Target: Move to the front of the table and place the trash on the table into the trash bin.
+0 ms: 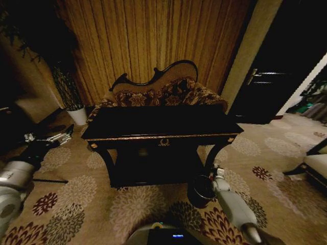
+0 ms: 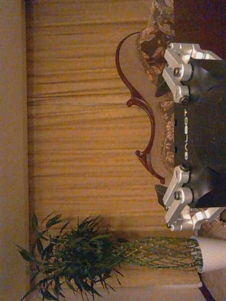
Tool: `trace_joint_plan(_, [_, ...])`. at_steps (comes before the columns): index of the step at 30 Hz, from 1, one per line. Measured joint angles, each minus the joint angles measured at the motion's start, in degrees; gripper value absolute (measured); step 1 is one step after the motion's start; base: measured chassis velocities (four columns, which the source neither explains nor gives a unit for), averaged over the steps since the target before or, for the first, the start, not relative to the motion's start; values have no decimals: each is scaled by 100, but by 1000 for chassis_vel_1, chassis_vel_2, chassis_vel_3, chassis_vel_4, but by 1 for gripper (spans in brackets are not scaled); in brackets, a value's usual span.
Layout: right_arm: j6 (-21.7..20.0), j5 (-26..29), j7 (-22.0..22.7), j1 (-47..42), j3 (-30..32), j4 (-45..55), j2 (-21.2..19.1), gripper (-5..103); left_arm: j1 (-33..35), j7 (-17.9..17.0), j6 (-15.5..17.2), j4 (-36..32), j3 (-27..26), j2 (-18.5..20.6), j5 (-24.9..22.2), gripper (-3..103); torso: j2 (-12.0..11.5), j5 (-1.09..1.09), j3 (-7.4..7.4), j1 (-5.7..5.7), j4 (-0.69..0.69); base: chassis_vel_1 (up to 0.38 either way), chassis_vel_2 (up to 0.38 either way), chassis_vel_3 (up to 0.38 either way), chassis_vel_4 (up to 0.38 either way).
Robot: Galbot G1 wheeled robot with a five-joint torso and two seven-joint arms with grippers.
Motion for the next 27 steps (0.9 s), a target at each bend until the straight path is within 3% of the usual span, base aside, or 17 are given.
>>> trace_joint_plan(2, [-5, 0, -4, -21, 12, 51, -22, 47, -4, 0, 0, -1, 6, 2, -1, 100, 0, 0, 0, 0, 1, 0, 0, 0, 0])
trace_joint_plan(4, [-7, 2, -5, -30, 13, 75, -28, 47, -5, 0, -1, -1, 7, -1, -1, 100, 0, 0, 0, 0, 1, 0, 0, 0, 0])
trace_joint_plan(7, [-15, 8, -6, -50, 15, 137, -38, 63, -5, 0, -9, -2, 10, -3, -1, 100, 0, 0, 0, 0, 1, 0, 0, 0, 0])
trace_joint_plan(8, [-15, 8, -6, -50, 15, 137, -38, 63, -5, 0, -9, -2, 10, -3, -1, 100, 0, 0, 0, 0, 1, 0, 0, 0, 0])
trace_joint_plan(10, [-20, 16, -6, -59, 18, 160, -44, 74, 3, 5, -21, -2, 0, 13, -1, 100, 0, 1, 0, 0, 2, 0, 0, 0, 0])
trace_joint_plan(12, [-21, 18, -6, -64, 18, 169, -47, 74, 9, 10, -26, -2, -7, 24, -2, 100, 0, 0, 0, 0, 1, 0, 0, 0, 0])
trace_joint_plan(18, [-29, 27, -1, -100, 30, 216, -91, 98, 2, 17, -35, 6, -22, 77, -18, 100, 0, 1, 0, 0, 1, 0, 0, 0, 0])
trace_joint_plan(27, [-57, 59, 4, -183, 42, 308, -126, 100, -5, 17, -35, 6, 5, 81, -20, 100, 0, 1, -1, 0, 1, 0, 0, 0, 0])
